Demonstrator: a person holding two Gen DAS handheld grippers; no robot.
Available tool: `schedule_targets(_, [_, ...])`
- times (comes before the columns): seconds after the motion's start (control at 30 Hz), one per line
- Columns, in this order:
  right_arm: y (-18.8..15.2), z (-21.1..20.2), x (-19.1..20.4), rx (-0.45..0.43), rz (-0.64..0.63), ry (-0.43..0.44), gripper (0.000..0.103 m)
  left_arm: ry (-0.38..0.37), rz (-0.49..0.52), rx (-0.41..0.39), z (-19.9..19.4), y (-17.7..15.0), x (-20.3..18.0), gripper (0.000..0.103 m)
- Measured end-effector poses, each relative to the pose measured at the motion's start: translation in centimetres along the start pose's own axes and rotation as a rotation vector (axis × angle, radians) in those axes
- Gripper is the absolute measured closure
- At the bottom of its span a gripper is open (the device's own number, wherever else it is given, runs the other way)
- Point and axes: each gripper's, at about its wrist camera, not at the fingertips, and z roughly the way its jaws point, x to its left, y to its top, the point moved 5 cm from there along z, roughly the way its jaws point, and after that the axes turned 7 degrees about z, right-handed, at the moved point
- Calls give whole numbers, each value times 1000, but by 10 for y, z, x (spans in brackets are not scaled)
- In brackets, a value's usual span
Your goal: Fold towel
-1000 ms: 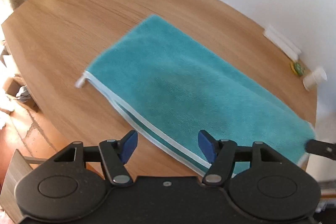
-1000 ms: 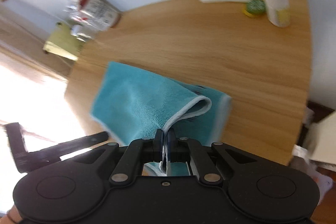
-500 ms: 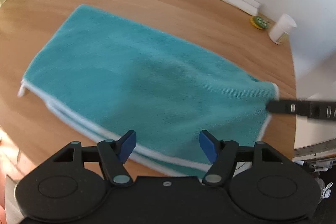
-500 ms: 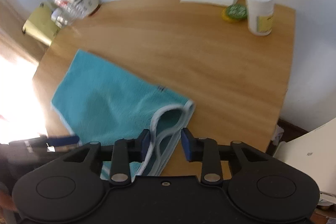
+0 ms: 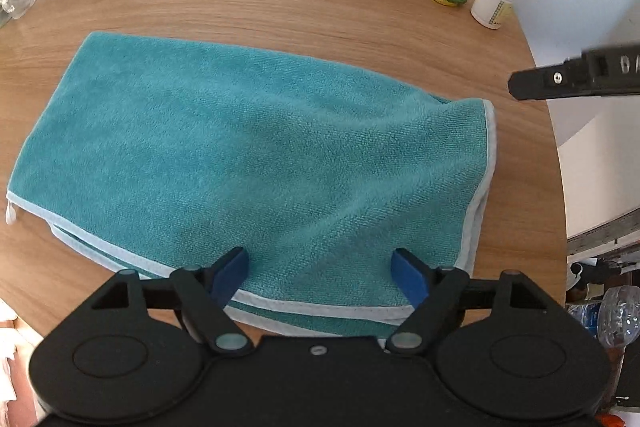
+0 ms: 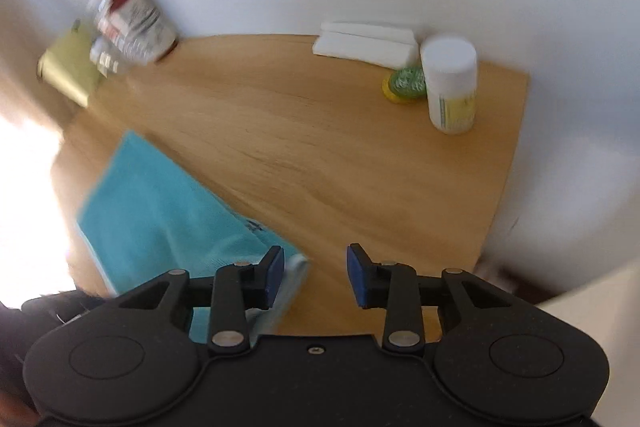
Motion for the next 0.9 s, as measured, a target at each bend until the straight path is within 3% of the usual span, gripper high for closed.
schedule_targets(0.27, [-18, 21, 36, 33, -359, -7, 68, -22, -12, 14, -4, -6, 5, 23])
schedule_targets(0.73, [-37, 17, 49, 35, -706, -52, 71, -71, -58, 16, -2, -3, 13, 23])
schedule_targets(0.87, [-29, 20, 48, 1, -683, -45, 72, -62, -49, 16, -2, -4, 11, 23])
schedule_targets(0.9, [-28, 24, 49, -6, -705, -59, 82, -60, -45, 16, -1, -4, 10, 23])
